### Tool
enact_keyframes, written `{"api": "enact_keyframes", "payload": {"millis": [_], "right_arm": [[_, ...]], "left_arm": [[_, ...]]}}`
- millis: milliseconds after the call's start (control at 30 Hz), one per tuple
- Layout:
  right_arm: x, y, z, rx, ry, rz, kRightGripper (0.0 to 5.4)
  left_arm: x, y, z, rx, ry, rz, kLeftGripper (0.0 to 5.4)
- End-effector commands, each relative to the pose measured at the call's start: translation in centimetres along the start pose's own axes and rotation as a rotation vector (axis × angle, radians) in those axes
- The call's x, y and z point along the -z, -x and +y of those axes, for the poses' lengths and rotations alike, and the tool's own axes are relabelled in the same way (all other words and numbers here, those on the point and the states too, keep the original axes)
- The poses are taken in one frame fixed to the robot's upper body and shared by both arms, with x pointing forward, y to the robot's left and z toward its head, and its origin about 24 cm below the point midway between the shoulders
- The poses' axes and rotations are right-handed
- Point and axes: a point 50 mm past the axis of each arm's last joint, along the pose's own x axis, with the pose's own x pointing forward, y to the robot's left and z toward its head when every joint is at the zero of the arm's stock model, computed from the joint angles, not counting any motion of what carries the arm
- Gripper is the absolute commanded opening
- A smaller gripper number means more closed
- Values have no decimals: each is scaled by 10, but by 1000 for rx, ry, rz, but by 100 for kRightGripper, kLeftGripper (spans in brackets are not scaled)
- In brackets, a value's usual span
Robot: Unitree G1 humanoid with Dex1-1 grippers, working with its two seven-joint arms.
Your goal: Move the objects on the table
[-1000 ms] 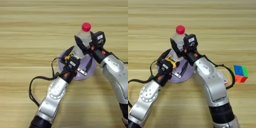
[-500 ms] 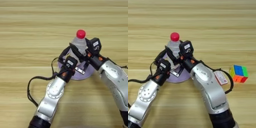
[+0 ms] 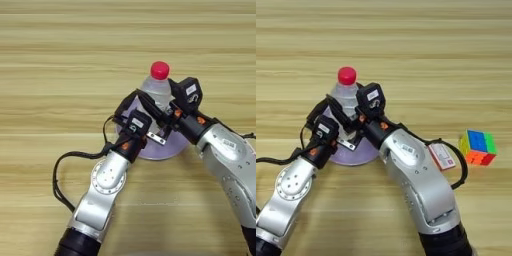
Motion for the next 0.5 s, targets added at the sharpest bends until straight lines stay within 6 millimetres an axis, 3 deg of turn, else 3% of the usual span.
{"api": "enact_keyframes", "payload": {"millis": [33,500], "right_arm": [[-11,-1,5,-26,-4,-48,308],[-6,-2,6,-29,-13,-27,308]], "left_arm": [[0,-2,0,1,3,-1,540],[-7,-3,2,-16,7,-24,540]]}}
